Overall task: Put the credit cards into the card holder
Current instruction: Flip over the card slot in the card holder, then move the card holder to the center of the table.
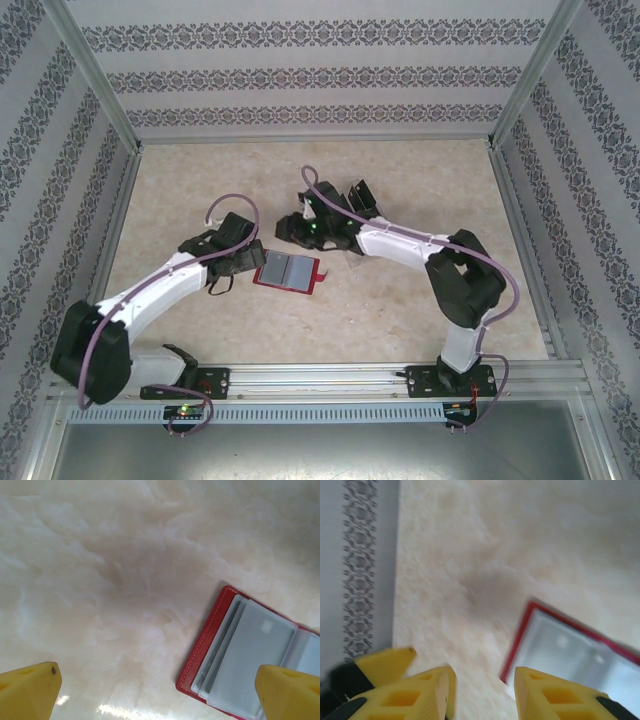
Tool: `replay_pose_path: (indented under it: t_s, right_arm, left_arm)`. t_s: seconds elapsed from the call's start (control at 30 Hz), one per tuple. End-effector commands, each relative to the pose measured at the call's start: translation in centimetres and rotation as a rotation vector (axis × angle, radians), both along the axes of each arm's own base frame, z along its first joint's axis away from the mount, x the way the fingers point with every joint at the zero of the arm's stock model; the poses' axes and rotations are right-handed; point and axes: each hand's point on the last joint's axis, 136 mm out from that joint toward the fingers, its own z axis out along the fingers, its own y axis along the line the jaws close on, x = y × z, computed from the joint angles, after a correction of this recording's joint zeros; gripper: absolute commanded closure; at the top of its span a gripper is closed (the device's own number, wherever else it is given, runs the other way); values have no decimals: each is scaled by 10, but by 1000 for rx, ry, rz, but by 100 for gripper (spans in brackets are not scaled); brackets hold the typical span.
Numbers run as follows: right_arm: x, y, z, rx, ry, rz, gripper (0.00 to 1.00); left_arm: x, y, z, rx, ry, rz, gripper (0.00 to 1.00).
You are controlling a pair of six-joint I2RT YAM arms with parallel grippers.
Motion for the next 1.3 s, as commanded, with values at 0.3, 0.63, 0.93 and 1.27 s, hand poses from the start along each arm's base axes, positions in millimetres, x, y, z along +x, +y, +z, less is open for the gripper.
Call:
replay_pose_path:
  t_s: [0.3, 0.63, 0.93, 1.27]
  right_arm:
    - [-55, -28, -61, -139, 47, 16, 61]
    - [-66, -45, -93, -209, 94, -22, 63]
    - [-64, -78, -111, -269, 123, -66, 63]
    - [-51, -95, -104, -303, 105, -52, 63]
  left_arm:
    - [35, -33, -37, -10, 79, -224, 0]
    - [20, -31, -59, -26, 137, -220, 0]
    - [9, -31, -57, -73, 125, -196, 0]
    - [8, -34, -40, -112, 82, -191, 0]
